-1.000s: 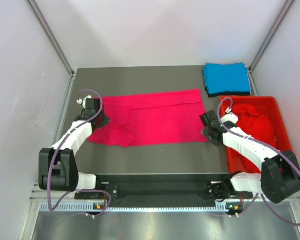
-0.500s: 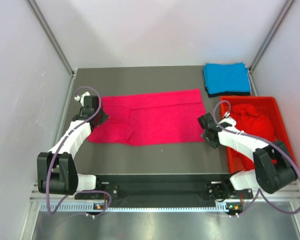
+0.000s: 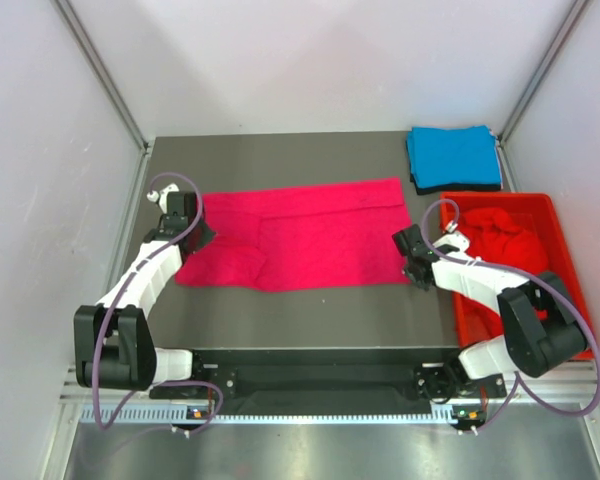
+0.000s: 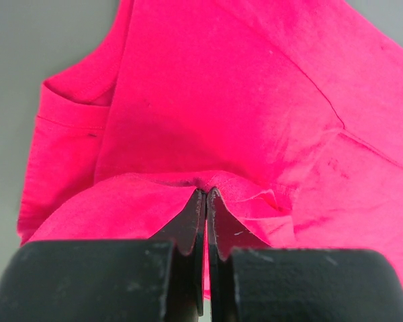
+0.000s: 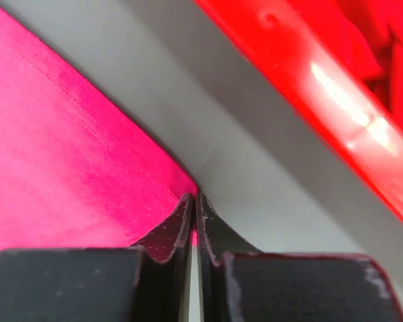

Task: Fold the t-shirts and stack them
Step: Fold the tshirt

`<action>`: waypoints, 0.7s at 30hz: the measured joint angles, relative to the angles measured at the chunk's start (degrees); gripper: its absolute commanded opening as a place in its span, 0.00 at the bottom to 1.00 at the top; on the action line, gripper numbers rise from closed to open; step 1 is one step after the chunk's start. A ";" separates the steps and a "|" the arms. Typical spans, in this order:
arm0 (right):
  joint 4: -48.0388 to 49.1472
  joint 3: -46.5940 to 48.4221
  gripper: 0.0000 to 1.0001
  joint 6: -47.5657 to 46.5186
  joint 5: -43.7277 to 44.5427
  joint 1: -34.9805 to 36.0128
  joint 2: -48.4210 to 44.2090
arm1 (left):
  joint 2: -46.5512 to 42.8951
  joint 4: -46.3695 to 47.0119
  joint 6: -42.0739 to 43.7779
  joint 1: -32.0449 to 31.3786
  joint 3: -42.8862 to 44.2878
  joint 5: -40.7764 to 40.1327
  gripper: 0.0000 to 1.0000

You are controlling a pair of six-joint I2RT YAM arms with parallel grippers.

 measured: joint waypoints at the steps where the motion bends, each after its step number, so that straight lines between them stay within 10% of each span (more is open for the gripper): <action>1: 0.50 0.00 0.00 -0.07 -0.04 -0.02 0.02 | -0.07 -0.04 0.04 0.04 0.04 -0.20 0.00; 21: 1.42 4.81 0.00 -11.74 0.28 -0.33 -0.13 | -1.01 0.31 0.92 2.93 5.38 -3.28 0.00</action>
